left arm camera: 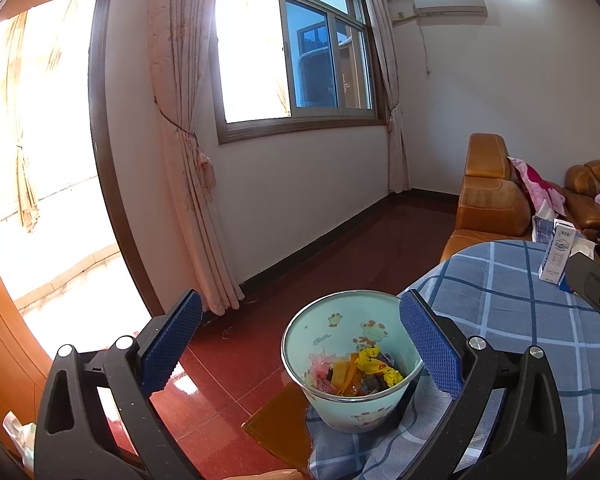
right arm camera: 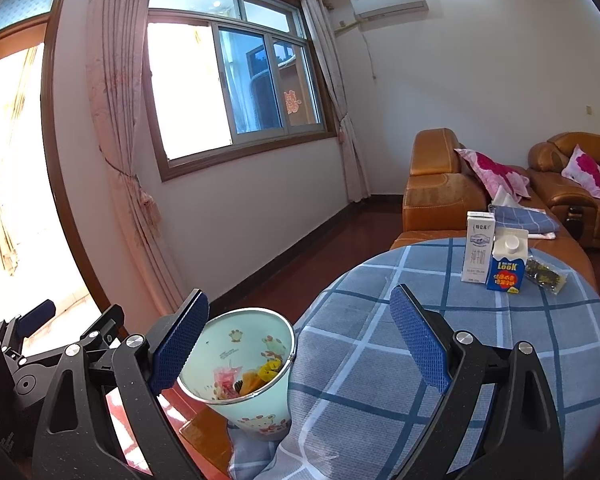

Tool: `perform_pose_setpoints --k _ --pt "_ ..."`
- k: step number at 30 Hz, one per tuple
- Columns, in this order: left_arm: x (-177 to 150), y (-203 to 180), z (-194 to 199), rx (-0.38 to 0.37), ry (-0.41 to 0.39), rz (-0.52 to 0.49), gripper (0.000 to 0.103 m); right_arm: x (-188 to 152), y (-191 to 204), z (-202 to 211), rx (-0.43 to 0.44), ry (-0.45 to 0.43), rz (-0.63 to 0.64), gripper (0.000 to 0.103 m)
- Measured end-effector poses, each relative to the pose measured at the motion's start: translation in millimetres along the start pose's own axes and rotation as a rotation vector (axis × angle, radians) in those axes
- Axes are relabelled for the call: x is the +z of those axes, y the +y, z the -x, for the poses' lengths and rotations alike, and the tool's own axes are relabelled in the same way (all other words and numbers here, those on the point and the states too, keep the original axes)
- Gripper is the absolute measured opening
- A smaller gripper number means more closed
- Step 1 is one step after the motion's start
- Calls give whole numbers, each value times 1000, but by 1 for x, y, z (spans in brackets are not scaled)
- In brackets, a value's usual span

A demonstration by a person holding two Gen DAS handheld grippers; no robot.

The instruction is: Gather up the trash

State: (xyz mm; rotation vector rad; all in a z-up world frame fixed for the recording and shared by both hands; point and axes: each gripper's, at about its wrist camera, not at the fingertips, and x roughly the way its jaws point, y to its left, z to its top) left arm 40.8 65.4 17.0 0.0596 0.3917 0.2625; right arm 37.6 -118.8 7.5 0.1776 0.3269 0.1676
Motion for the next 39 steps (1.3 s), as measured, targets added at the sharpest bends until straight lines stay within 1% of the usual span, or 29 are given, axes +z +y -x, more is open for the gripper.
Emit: perform_pose_setpoints --k 15,19,21,25,29,34,37,39 --pt "1 -4 0 10 -12 -11 97 -3 -4 -4 -3 7 -5 91" --pt "3 -5 0 0 -7 0 97 -4 -6 -4 -6 5 -7 91" --pt "3 -2 -3 -25 10 26 97 -3 -7 -4 -6 7 -6 91" --pt "4 -2 -7 -57 26 32 96 -4 -10 -6 -9 12 -11 91" --pt "5 -7 -8 -27 20 0 96 -4 -16 -8 -13 15 -22 91" --pt "7 -11 -13 -4 36 2 97 -4 -24 -12 -41 27 -28 91" --pt "9 -13 -17 -23 53 0 97 -5 -35 -18 -76 45 -39 91" --pt "9 -15 -21 -30 62 1 97 -5 -45 -22 -94 53 -52 94"
